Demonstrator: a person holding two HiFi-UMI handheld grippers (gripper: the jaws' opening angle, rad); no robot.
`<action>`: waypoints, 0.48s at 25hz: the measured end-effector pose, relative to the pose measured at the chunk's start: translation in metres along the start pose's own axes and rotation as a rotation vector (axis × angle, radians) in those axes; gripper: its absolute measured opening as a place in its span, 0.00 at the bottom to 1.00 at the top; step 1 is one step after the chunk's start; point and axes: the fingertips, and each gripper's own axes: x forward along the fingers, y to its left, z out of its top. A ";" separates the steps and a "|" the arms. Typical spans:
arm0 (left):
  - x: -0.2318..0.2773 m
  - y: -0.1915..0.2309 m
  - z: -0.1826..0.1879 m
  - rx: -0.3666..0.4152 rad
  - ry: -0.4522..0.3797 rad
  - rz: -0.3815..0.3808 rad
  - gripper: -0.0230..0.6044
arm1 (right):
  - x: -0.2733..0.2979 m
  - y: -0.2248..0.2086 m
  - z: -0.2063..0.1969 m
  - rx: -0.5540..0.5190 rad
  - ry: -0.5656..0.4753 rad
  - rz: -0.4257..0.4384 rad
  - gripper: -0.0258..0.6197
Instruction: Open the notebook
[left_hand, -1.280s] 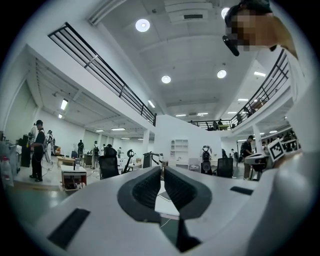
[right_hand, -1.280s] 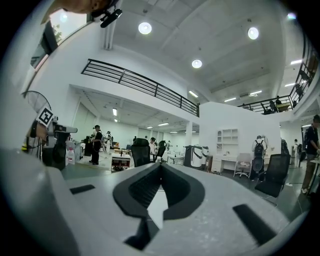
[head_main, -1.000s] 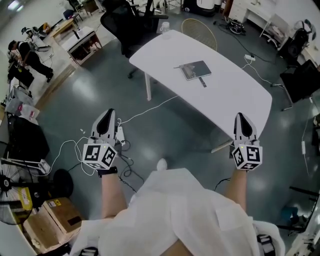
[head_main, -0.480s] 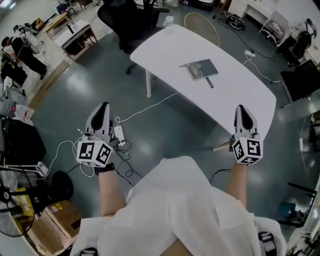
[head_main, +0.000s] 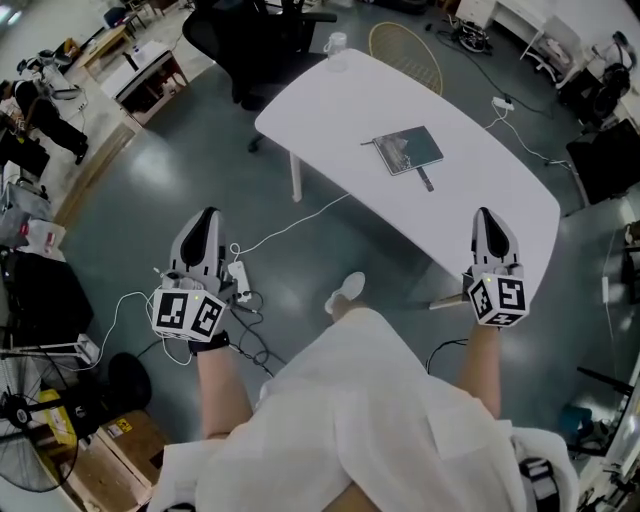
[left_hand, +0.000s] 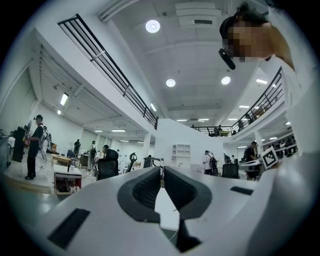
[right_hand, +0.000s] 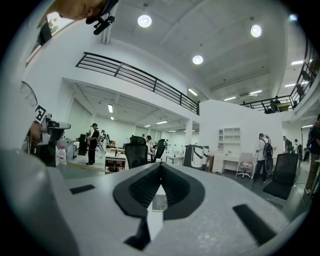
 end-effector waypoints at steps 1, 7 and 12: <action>0.012 0.001 0.001 0.006 -0.003 -0.011 0.07 | 0.014 -0.004 -0.001 -0.008 0.005 0.001 0.04; 0.117 0.015 -0.004 0.025 0.027 -0.085 0.07 | 0.096 -0.037 0.008 -0.057 -0.004 -0.035 0.05; 0.220 -0.004 -0.014 0.058 0.045 -0.188 0.07 | 0.147 -0.073 -0.005 -0.064 0.020 -0.063 0.05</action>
